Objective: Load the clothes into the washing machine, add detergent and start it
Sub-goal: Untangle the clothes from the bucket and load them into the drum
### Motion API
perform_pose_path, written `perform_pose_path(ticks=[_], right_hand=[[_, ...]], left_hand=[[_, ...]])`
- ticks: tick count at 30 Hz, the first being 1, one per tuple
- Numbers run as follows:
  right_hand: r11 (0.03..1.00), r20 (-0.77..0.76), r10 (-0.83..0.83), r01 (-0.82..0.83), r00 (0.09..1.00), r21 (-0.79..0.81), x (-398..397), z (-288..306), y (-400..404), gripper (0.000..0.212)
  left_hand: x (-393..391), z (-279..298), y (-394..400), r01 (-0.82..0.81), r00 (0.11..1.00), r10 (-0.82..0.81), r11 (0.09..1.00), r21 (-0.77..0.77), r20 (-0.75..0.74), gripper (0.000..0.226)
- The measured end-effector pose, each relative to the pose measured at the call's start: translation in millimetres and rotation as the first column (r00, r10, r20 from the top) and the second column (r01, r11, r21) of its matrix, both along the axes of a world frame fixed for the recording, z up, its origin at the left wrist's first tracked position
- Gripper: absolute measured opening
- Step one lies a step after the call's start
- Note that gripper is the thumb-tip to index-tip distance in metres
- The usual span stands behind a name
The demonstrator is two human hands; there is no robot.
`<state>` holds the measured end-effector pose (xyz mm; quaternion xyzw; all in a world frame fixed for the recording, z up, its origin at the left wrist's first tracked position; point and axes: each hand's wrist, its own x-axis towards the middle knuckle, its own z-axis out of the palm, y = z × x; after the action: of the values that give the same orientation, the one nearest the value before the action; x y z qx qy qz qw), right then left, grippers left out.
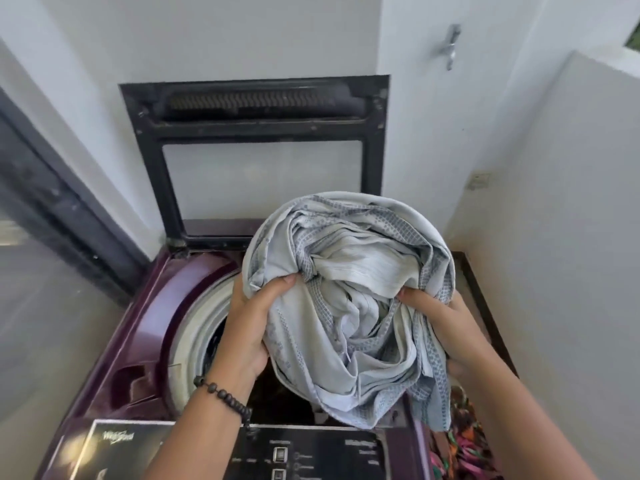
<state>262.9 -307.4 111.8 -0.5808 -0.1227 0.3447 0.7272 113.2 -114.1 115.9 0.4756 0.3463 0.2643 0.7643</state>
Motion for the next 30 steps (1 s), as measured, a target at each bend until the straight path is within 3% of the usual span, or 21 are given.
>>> perform_pose_path(ticks=[6,11,15,17,18,24,30], right_hand=[[0.988,-0.115,0.066,-0.081,0.991,-0.129,-30,-43,65,0.037],[0.929,-0.105,0.148,-0.174,0.983,-0.325,-48,-77,99,0.068],[0.882,-0.168,0.197,-0.249,0.966,-0.399,-48,-92,121,0.050],[0.877,-0.206,0.187,-0.258,0.960,-0.405,-46,-99,129,0.025],[0.867,-0.217,0.178,-0.258,0.960,-0.427,-47,-104,135,0.024],[0.795,-0.363,0.052,-0.258,0.930,-0.548,-60,-153,158,0.051],[0.751,-0.430,-0.062,-0.242,0.901,-0.615,-61,-180,169,0.061]], left_hand=[[-34,-55,68,-0.001,0.985,-0.013,0.997,-0.080,-0.174,0.081],[-50,-109,98,0.044,0.920,-0.110,0.983,-0.180,-0.377,0.074],[-55,-143,116,0.085,0.870,-0.232,0.940,-0.330,-0.436,0.088],[-55,-155,121,0.092,0.855,-0.248,0.937,-0.337,-0.455,0.083],[-53,-159,124,0.095,0.847,-0.254,0.936,-0.338,-0.466,0.081],[-41,-186,151,0.123,0.774,-0.269,0.952,-0.281,-0.573,0.087],[-24,-208,169,0.155,0.726,-0.334,0.931,-0.330,-0.602,0.085]])
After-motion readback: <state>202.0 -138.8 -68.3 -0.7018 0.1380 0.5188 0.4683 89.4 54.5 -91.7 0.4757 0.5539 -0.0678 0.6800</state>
